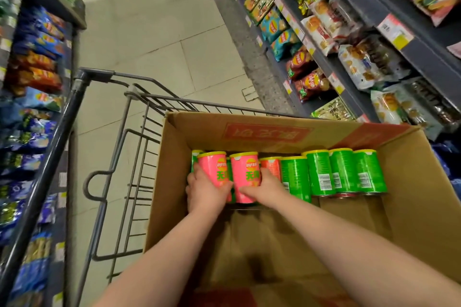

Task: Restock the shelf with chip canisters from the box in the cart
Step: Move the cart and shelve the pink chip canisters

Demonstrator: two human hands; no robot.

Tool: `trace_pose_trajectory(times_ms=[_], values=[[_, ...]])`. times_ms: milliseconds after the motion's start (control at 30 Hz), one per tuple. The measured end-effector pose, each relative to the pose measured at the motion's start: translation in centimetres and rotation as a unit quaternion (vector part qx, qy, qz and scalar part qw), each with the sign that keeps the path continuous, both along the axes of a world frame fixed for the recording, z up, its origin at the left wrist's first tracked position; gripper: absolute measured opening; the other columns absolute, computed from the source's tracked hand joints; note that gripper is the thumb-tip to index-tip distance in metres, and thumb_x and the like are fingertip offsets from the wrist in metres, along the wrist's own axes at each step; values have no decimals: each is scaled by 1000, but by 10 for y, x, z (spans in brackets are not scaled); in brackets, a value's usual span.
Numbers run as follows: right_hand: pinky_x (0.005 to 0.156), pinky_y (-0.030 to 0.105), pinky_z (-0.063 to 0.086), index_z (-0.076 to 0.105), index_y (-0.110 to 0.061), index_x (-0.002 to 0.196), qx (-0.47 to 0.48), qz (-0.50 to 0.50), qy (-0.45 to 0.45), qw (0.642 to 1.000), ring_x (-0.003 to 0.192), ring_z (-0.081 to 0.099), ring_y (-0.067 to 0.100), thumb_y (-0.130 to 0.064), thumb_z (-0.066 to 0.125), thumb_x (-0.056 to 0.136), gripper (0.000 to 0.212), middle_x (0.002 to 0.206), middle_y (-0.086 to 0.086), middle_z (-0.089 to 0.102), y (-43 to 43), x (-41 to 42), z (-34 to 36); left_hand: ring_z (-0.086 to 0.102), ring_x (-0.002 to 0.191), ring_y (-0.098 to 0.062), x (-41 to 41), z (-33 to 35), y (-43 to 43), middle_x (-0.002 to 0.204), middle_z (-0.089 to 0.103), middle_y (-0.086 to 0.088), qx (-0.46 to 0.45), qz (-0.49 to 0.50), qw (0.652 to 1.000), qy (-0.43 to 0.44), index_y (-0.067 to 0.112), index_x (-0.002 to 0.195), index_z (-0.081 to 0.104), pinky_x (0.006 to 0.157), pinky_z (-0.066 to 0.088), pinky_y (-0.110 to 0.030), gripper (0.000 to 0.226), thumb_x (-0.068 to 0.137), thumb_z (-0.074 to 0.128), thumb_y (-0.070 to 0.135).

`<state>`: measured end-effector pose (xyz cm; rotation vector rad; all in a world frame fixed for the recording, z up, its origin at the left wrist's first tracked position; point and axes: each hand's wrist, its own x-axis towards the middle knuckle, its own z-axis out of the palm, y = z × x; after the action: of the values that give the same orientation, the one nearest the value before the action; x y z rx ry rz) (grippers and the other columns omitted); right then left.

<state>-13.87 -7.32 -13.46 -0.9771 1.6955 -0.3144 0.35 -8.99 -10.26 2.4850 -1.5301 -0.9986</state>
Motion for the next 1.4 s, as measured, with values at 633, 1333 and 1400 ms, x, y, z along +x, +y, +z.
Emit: trace_pose_trajectory(times_ms=[633, 1333, 1400], values=[[86, 26, 45, 43, -14, 132, -20, -217, 50, 975, 97, 57, 15, -27, 77, 74, 68, 118, 3, 60, 92, -81, 60, 54, 87, -13, -74, 29, 46, 108, 58, 0, -10, -141, 956, 256, 17, 131, 43, 75, 37, -21, 63, 77, 74, 16], [81, 23, 40, 42, -14, 129, -91, -478, 97, 868, 95, 53, 12, -27, 74, 78, 62, 109, -2, 55, 315, -133, 138, 57, 91, -14, -187, 96, 202, 109, 60, 2, 12, -384, 850, 361, 24, 128, 45, 80, 39, -24, 83, 50, 68, 44], [79, 21, 37, 41, -13, 130, -98, -509, 97, 849, 94, 52, 11, -24, 73, 79, 61, 106, -4, 53, 356, -132, 144, 57, 87, -11, -193, 102, 238, 104, 60, 5, 22, -408, 836, 367, 28, 120, 46, 76, 40, -22, 73, 52, 70, 41]])
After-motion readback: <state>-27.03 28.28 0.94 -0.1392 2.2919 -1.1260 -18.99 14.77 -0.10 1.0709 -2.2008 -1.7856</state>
